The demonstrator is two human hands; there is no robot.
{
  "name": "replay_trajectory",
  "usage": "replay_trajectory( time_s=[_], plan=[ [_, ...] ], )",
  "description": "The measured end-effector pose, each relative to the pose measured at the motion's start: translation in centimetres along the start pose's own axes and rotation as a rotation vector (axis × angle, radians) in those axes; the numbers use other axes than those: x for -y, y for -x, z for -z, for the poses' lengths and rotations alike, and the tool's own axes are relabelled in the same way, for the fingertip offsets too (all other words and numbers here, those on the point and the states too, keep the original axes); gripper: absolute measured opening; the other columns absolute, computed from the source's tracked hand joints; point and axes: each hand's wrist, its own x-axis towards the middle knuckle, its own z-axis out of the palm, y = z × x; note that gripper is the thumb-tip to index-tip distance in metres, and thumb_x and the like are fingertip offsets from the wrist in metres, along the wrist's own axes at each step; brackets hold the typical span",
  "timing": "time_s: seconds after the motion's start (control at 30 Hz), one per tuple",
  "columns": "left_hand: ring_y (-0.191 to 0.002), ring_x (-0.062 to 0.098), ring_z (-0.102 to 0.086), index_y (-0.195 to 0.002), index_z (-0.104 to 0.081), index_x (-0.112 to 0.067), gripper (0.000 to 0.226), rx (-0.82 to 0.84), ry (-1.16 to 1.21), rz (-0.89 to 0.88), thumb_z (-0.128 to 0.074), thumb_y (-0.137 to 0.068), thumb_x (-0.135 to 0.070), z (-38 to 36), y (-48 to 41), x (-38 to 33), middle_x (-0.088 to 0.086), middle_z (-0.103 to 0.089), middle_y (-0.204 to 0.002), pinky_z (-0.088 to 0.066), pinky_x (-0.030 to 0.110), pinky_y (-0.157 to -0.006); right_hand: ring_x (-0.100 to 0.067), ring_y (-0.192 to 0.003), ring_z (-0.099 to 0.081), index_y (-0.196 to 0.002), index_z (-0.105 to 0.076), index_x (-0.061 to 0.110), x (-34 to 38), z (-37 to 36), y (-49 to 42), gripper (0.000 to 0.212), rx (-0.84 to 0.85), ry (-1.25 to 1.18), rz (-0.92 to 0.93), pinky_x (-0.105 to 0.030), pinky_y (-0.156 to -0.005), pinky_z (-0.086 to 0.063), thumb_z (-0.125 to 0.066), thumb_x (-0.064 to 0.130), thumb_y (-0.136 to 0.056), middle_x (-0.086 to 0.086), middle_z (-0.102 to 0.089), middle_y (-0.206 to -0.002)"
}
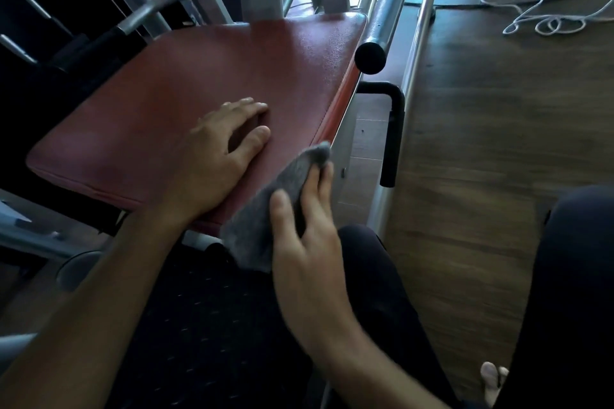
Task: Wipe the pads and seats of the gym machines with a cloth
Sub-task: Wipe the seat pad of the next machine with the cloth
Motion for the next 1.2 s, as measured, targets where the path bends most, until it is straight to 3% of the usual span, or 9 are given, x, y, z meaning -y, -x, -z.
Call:
replay_trajectory(
  time_s=[0.1,0.2,0.27,0.43,0.63,0.77,0.9,1.03,1.2],
  plan=[
    [-0.141,0.014,-0.041,-0.139,-0.055,-0.027,0.054,-0.004,-0.015,-0.001,-0.045,-0.091,-0.048,-0.1,-0.1,-0.1,-0.005,-0.050,-0.150,-0.028,0.040,-0.120,0.008,-0.145,-0.006,-0.156,-0.015,0.030,0.8,0.8,-4.1,0.059,-0.085,0.007,-0.041,-0.029,-0.122,-0.019,-0.040,0.038,-0.104,0.022,-0.002,-0.162],
    [-0.139,0.013,-0.043,-0.138,-0.057,-0.025,0.053,-0.017,-0.014,-0.010,-0.046,-0.091,-0.046,-0.1,-0.1,-0.3,-0.003,-0.051,-0.148,-0.029,0.034,-0.119,0.022,-0.138,-0.008,-0.156,-0.015,0.033,0.3,0.6,-0.8,0.059,-0.043,-0.007,-0.010,-0.005,-0.113,-0.015,-0.043,0.033,-0.104,0.028,-0.006,-0.160],
    [-0.138,0.013,-0.044,-0.138,-0.057,-0.025,0.052,-0.015,-0.006,-0.011,-0.046,-0.091,-0.046,-0.1,0.0,-0.2,-0.004,-0.051,-0.148,-0.029,0.033,-0.119,0.026,-0.135,-0.005,-0.155,-0.013,0.037,0.6,0.3,1.8,0.061,-0.001,-0.039,-0.021,0.001,-0.108,-0.011,-0.043,0.031,-0.103,0.033,-0.004,-0.158],
    [-0.138,0.013,-0.044,-0.138,-0.056,-0.027,0.051,-0.018,-0.013,-0.017,-0.046,-0.092,-0.047,-0.2,-0.2,0.0,-0.005,-0.051,-0.148,-0.032,0.038,-0.118,0.008,-0.145,-0.010,-0.155,-0.019,0.032,0.9,1.3,-4.1,0.057,-0.047,0.011,-0.053,-0.029,-0.121,-0.021,-0.041,0.039,-0.104,0.024,-0.003,-0.161],
    [-0.136,0.012,-0.045,-0.138,-0.056,-0.025,0.051,-0.020,0.001,-0.032,-0.046,-0.092,-0.045,-0.3,-0.2,0.2,-0.004,-0.052,-0.147,-0.033,0.036,-0.117,0.033,-0.128,-0.005,-0.153,-0.007,0.045,0.2,0.9,0.9,0.061,0.050,-0.025,-0.040,0.005,-0.103,-0.013,-0.041,0.034,-0.104,0.038,0.001,-0.155],
    [-0.136,0.012,-0.045,-0.138,-0.056,-0.026,0.051,-0.025,-0.025,-0.035,-0.045,-0.092,-0.046,-0.4,-0.4,0.2,-0.004,-0.052,-0.147,-0.032,0.034,-0.117,0.017,-0.135,-0.014,-0.154,-0.015,0.040,0.5,1.7,-3.7,0.057,-0.005,0.017,-0.056,-0.020,-0.116,-0.022,-0.040,0.041,-0.104,0.031,-0.005,-0.159],
    [-0.136,0.014,-0.046,-0.137,-0.056,-0.025,0.053,-0.014,-0.020,-0.041,-0.044,-0.091,-0.048,-0.4,-0.5,0.3,-0.002,-0.052,-0.146,-0.033,0.039,-0.117,0.010,-0.140,-0.024,-0.151,-0.010,0.051,0.0,1.7,-2.7,0.056,0.026,-0.011,-0.054,-0.019,-0.110,-0.031,-0.038,0.047,-0.103,0.031,-0.012,-0.158],
    [-0.135,0.016,-0.046,-0.138,-0.056,-0.026,0.052,-0.023,-0.043,-0.036,-0.044,-0.091,-0.047,-0.4,-0.5,0.2,-0.003,-0.052,-0.146,-0.031,0.039,-0.117,-0.010,-0.135,-0.045,-0.144,-0.007,0.062,-0.1,0.7,-2.8,0.063,-0.022,-0.061,-0.098,-0.042,-0.109,-0.042,-0.040,0.060,-0.091,0.016,-0.032,-0.155],
    [-0.134,0.015,-0.046,-0.137,-0.056,-0.030,0.052,-0.032,-0.062,-0.035,-0.043,-0.091,-0.050,-0.5,-0.5,0.2,-0.007,-0.052,-0.146,-0.032,0.038,-0.116,0.006,-0.143,-0.015,-0.152,0.000,0.048,0.9,0.9,-3.6,0.064,-0.054,-0.021,-0.067,-0.031,-0.120,-0.022,-0.039,0.043,-0.101,0.026,-0.005,-0.159]
  ],
)
